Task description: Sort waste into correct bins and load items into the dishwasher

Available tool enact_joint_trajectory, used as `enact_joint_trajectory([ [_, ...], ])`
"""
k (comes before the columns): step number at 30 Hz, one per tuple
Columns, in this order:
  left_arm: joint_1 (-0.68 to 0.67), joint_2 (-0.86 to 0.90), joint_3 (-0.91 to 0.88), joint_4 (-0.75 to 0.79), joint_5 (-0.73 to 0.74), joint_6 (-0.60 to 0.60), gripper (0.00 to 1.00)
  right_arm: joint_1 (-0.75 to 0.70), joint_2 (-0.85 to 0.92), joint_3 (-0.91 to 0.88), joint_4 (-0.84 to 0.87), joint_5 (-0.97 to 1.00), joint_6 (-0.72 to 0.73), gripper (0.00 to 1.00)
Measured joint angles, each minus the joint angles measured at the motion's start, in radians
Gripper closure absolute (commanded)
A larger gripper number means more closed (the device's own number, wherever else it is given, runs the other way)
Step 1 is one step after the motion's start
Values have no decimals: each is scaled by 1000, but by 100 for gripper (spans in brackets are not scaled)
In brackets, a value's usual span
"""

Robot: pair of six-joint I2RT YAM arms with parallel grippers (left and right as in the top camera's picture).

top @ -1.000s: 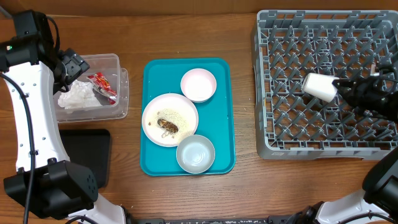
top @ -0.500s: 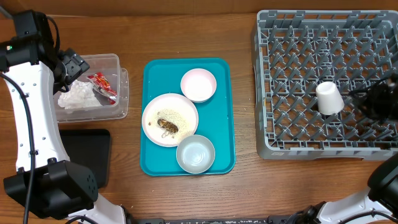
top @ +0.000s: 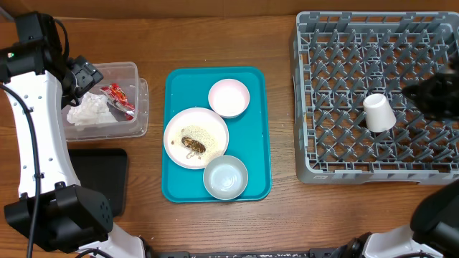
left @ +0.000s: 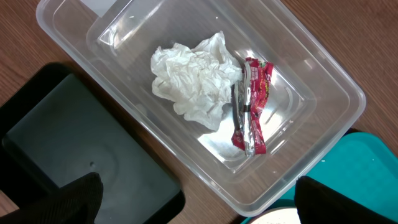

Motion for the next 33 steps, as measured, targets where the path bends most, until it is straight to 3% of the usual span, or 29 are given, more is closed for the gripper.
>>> enact_joint_trajectory([
  [10,0,0,0,0,0,0,0,282,53,0,62,385,144,96],
  [21,0,0,0,0,0,0,0,281,129,14,23,528,241,96],
  [33,0,0,0,0,0,0,0,262,129,146,-226,716,294,96],
])
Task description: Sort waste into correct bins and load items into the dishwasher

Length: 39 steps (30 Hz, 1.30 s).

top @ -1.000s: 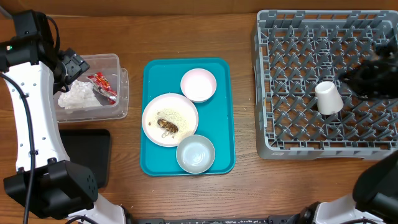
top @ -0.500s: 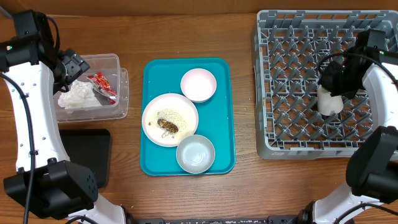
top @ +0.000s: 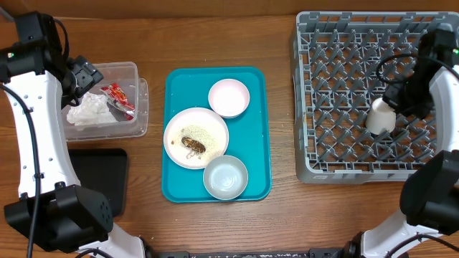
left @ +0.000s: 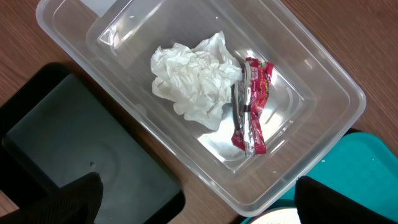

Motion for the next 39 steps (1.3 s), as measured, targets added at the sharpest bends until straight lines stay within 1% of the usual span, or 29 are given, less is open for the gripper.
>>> enact_joint_trajectory([
  [4,0,0,0,0,0,0,0,0,0,57,-58,17,11,96],
  [7,0,0,0,0,0,0,0,2,0,73,-60,19,15,96],
  [17,0,0,0,0,0,0,0,15,0,72,36,-55,-21,96],
  [21,0,0,0,0,0,0,0,15,0,47,65,-69,-26,96],
  [27,0,0,0,0,0,0,0,15,2,-59,117,-76,-27,96],
  [31,0,0,0,0,0,0,0,15,3,-67,115,-67,-23,96],
  [34,0,0,0,0,0,0,0,15,2,-66,95,-20,6,96],
  [39,0,0,0,0,0,0,0,14,2,-58,1,63,34,96],
])
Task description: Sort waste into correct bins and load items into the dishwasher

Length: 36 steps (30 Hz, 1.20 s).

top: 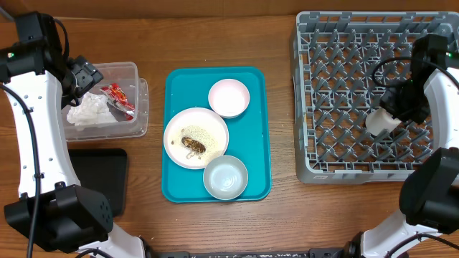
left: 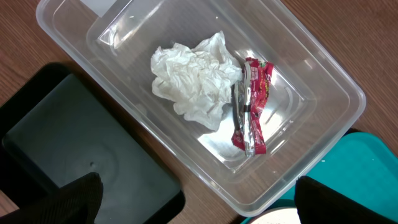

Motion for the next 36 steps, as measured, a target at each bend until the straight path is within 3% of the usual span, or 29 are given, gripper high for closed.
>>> enact_joint_trajectory([
  [7,0,0,0,0,0,0,0,0,-20,96,-62,-5,13,96],
  [11,0,0,0,0,0,0,0,1,-107,132,-64,-117,5,86],
  [12,0,0,0,0,0,0,0,1,-134,135,-64,-149,-3,82],
  [13,0,0,0,0,0,0,0,1,-165,137,-60,-193,-11,67],
  [17,0,0,0,0,0,0,0,1,-306,155,-63,-406,-66,46],
  [22,0,0,0,0,0,0,0,14,-375,162,-108,-559,-96,45],
  [30,0,0,0,0,0,0,0,153,-373,162,-152,-625,-110,43],
  [34,0,0,0,0,0,0,0,264,-372,162,-134,-626,-117,0],
  [36,0,0,0,0,0,0,0,320,-372,162,-124,-614,-118,0],
])
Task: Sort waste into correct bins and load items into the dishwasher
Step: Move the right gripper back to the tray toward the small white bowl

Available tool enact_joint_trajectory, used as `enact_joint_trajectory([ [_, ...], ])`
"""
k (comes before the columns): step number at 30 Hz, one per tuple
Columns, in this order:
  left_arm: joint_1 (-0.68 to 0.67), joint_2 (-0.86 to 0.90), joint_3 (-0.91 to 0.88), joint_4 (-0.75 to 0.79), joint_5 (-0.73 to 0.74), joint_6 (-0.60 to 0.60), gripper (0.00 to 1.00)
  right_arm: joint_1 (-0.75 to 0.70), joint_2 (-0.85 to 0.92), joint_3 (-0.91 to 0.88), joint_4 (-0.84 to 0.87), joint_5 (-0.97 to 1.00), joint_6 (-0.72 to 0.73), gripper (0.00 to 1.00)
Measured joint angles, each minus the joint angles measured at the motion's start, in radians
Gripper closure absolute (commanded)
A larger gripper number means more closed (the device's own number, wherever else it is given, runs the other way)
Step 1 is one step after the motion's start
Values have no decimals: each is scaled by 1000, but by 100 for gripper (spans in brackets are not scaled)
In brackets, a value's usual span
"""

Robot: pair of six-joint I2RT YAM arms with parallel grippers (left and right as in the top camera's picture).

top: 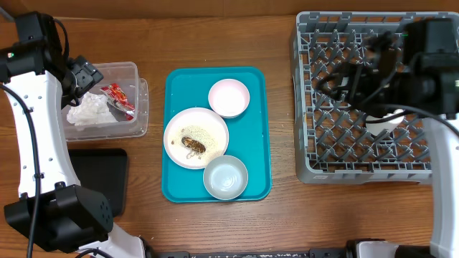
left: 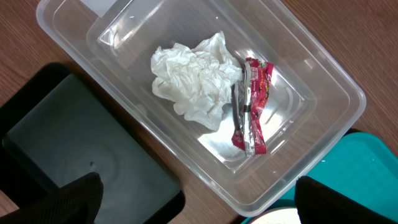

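The overhead view shows a teal tray (top: 258, 129) bearing a white plate (top: 196, 137) with food scraps, a pink bowl (top: 229, 98) and a grey-blue bowl (top: 225, 177). My left gripper (left: 198, 198) hangs open over the near rim of the clear bin (left: 345, 93), which holds a crumpled tissue (left: 193, 81) and a red wrapper (left: 254, 107). My right arm (top: 419, 61) looms high over the dish rack (top: 315, 143). Its gripper (top: 343, 84) is dark and blurred. A white cup (top: 388, 124) in the rack peeks out from under the arm.
A black bin (top: 97, 172) sits on the wooden table in front of the clear bin, also seen as a dark tub (left: 68, 143) in the left wrist view. The rack fills the right side up to the table's far edge.
My right arm, which was low beside the white cup in the rack, now stands much higher and reaches left over the rack. The cup stays in the rack. The left arm has not moved.
The white cup stood in the rack with my right arm blurred at the right edge. Then the right gripper was beside the cup, still there a moment later with the cup shifted slightly. Now the arm is high above the rack. My left gripper stayed open over the clear bin.
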Motion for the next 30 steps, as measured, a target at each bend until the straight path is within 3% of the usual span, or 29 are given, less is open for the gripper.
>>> enact_joint_trajectory([
  [20,0,0,0,0,0,0,0,452,132,0,225,-39,5,0],
  [30,0,0,0,0,0,0,0,499,186,-3,257,5,51,0],
])
